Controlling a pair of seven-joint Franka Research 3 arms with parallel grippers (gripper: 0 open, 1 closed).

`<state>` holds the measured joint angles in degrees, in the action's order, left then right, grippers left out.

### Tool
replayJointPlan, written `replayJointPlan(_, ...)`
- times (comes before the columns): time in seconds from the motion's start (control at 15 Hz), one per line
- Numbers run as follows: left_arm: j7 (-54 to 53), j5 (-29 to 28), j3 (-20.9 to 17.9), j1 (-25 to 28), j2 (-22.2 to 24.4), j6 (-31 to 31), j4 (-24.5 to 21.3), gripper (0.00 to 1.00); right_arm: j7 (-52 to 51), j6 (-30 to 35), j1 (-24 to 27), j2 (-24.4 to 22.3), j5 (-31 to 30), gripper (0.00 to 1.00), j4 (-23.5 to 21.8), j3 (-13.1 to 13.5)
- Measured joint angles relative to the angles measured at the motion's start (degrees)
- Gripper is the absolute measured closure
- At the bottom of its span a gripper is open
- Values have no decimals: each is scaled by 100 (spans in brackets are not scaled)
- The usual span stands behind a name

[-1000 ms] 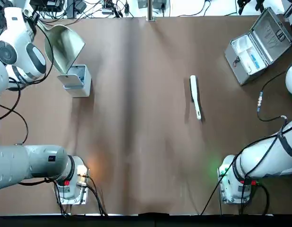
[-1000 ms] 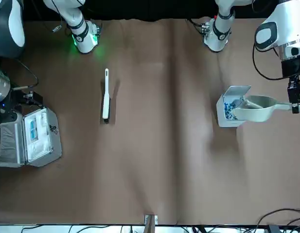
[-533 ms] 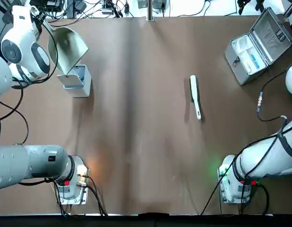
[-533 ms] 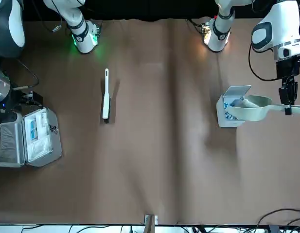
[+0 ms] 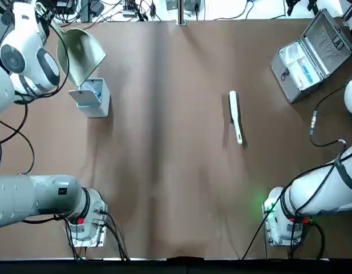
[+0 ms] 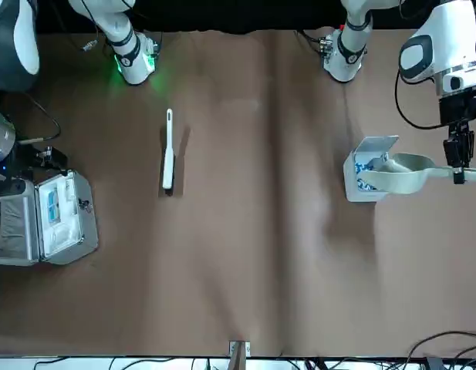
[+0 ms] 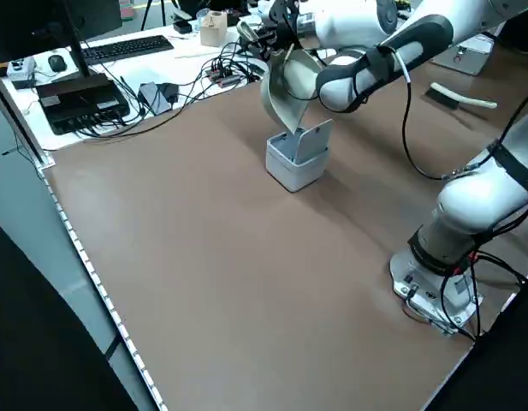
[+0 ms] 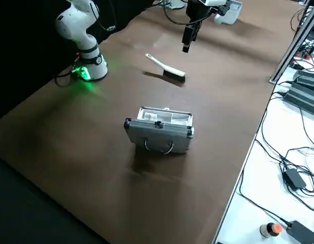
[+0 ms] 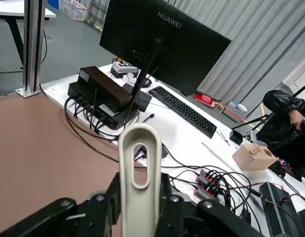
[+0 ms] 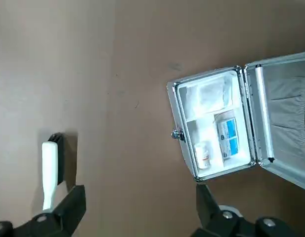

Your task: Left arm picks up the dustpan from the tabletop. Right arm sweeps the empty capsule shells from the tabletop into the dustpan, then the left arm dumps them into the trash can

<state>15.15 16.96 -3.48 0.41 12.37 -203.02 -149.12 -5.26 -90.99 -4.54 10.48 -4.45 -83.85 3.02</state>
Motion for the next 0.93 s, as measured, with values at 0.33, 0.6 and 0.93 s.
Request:
replayJointPlan(0.33, 33, 5, -2, 168, -413, 817, 863, 67, 0, -10, 0, 4, 0, 1, 0, -6)
replayJointPlan(0.6, 59, 5, -2, 295, -865, 1598, 1659, 67, 0, -10, 0, 11, -1, 1, 0, -5)
replayJointPlan(0.93, 124, 8, -8, 492, -1272, 2583, 2479, 67, 0, -10, 1, 19, -1, 1, 0, -5)
